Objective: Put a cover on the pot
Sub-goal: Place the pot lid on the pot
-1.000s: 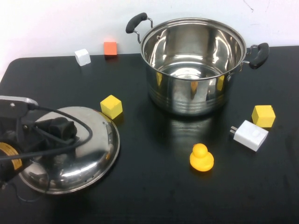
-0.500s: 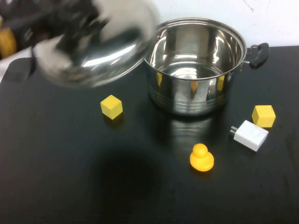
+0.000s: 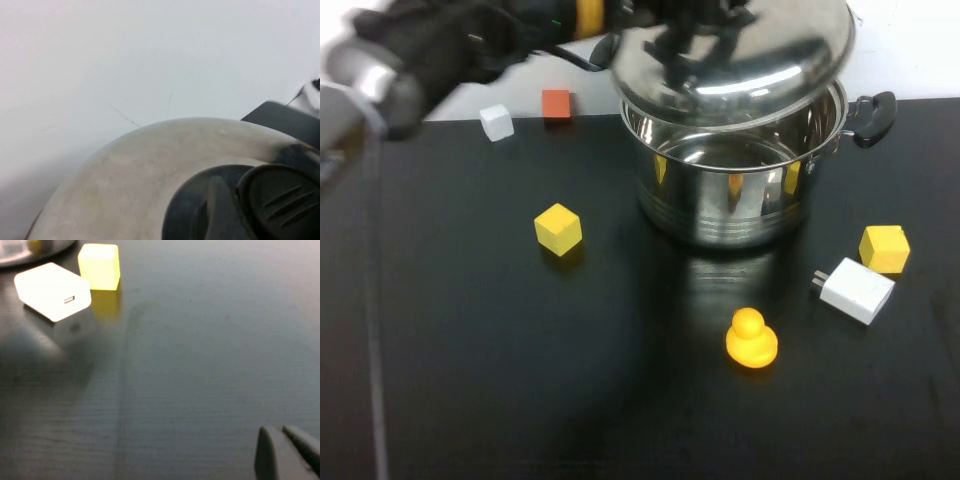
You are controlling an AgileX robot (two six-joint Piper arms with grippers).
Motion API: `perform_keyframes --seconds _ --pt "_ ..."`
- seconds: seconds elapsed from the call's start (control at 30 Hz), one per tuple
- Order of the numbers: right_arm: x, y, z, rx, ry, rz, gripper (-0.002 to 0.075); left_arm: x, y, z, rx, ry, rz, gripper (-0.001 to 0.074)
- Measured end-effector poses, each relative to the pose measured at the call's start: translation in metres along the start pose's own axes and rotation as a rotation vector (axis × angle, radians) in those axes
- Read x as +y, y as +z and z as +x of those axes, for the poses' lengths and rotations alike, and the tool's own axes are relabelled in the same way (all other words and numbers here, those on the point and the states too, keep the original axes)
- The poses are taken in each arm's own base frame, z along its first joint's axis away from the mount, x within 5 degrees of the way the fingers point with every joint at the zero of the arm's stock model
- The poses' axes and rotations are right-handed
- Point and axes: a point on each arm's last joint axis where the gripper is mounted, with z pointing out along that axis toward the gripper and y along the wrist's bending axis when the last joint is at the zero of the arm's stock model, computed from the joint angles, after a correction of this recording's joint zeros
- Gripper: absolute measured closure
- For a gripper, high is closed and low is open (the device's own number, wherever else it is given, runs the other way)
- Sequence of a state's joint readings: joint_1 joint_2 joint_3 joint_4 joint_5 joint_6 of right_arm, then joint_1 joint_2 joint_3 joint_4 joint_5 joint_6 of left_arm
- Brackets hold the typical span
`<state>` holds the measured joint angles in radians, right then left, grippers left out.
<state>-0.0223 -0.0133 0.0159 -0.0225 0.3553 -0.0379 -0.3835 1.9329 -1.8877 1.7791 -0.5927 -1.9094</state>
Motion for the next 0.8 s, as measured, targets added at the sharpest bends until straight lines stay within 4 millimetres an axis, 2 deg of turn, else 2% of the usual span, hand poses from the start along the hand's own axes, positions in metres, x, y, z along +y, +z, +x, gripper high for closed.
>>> perform_keyframes --seconds 0.1,0.2,0.3,0.43,0.53,0.8 --pt "0.0 0.0 0.0 0.0 0.0 0.0 0.0728 0.004 0.024 0.018 0.013 0.04 -0.027 0.0401" --pt "0.0 0.0 0.0 0.0 0.0 0.0 0.0728 0.006 0.038 0.035 0.036 0.057 -0.049 0.0401" --pt "0.0 0.0 0.0 0.0 0.0 0.0 0.0728 0.008 0.045 0.046 0.056 0.062 -0.055 0.0401" --pt "0.0 0.0 0.0 0.0 0.0 0.0 0.0728 0.013 0.047 0.049 0.053 0.046 -0.093 0.0401" --pt "0.0 0.0 0.0 0.0 0.0 0.0 0.0728 0.014 0.046 0.043 0.03 0.016 -0.119 0.0401" --pt "0.0 0.0 0.0 0.0 0.0 0.0 0.0728 0.012 0.024 -0.018 -0.153 0.122 -0.264 0.0401"
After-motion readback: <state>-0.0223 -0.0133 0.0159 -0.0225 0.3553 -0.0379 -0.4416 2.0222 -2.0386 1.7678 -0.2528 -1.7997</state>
